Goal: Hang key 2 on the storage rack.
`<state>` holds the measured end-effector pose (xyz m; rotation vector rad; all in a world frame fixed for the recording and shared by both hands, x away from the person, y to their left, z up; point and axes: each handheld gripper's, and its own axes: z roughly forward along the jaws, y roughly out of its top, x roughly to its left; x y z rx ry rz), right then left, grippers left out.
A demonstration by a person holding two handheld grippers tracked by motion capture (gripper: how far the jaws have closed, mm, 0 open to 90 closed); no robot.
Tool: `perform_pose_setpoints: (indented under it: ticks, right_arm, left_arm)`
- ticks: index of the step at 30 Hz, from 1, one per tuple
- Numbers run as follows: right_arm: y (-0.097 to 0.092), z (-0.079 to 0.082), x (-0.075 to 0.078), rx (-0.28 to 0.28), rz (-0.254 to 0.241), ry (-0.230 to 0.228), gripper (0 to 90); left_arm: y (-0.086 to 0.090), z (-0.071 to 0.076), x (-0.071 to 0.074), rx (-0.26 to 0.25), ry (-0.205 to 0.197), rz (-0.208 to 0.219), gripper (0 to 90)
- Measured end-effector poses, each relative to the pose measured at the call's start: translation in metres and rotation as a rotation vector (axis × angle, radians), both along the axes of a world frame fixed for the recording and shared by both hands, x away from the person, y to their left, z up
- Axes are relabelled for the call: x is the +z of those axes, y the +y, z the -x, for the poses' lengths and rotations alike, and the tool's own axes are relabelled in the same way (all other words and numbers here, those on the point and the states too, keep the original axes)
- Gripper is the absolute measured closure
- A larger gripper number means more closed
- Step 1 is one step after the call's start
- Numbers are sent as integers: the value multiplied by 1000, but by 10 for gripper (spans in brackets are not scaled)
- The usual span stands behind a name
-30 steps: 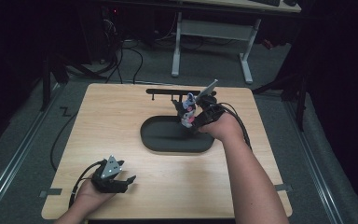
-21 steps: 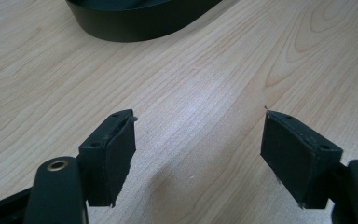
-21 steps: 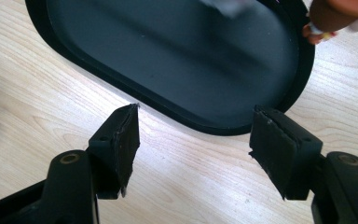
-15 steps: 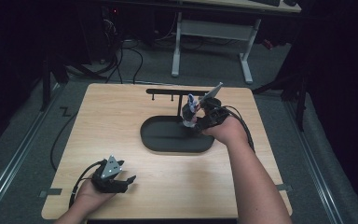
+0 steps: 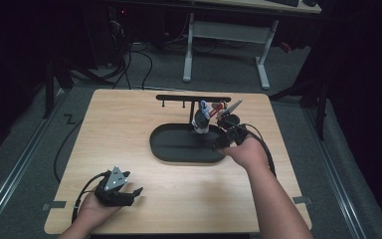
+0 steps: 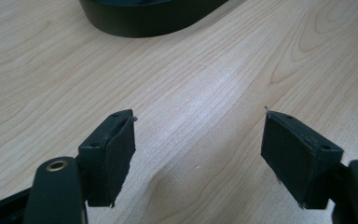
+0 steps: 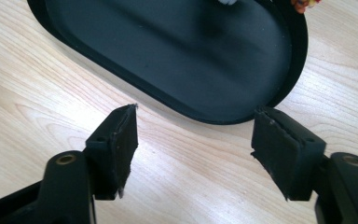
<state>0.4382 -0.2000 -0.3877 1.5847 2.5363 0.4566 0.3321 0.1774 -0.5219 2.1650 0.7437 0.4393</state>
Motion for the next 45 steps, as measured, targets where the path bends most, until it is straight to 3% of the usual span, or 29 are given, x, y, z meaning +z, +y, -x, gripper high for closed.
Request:
perform_pose_setpoints:
  ticks: [7, 15, 20, 24, 26, 28, 29, 30, 31, 32, 33, 37, 41, 45]
  right_arm:
    - [-6, 23, -12, 28, 5, -114, 308]
    - [-15, 55, -33, 33, -50, -276, 276]
    - [-22, 78, -60, 12, -76, -402, 203]
    - [-32, 94, -85, -9, -151, -415, 197]
    - [-38, 105, -97, -22, -178, -449, 153]
    - [-45, 124, -109, -40, -208, -504, 149]
    - [-52, 141, -119, -64, -240, -572, 151]
    - [-55, 150, -124, -64, -247, -603, 151]
    - [-58, 155, -125, -38, -270, -573, 126]
    - [-58, 155, -125, -38, -270, -573, 126]
    - [-68, 163, -122, -40, -261, -611, 131]
    - [-78, 159, -129, -67, -284, -593, 107]
    - [-77, 151, -132, -72, -274, -585, 95]
    - [-77, 155, -133, -70, -272, -583, 89]
  left_arm:
    - [0, 0, -2, 8, 0, -9, 265]
    - [-3, 1, -2, 5, 1, -16, 264]
    - [-8, 0, -3, -13, -10, -22, 262]
    - [-12, -1, -5, -23, -7, -26, 258]
    - [-14, -1, -5, -16, -8, -17, 235]
    - [-14, -1, -4, -10, 3, -5, 220]
    - [-12, -2, -2, 11, 15, 25, 215]
    - [-12, -3, -1, 28, 17, 47, 210]
    - [-11, -3, 0, 45, 21, 79, 206]
    - [-11, -3, 0, 45, 21, 79, 206]
    - [-12, -4, 2, 72, 20, 104, 205]
    - [-15, -2, 0, 96, 10, 85, 202]
    - [-15, 0, -1, 103, 14, 91, 202]
    - [-14, -1, -2, 100, 12, 88, 202]
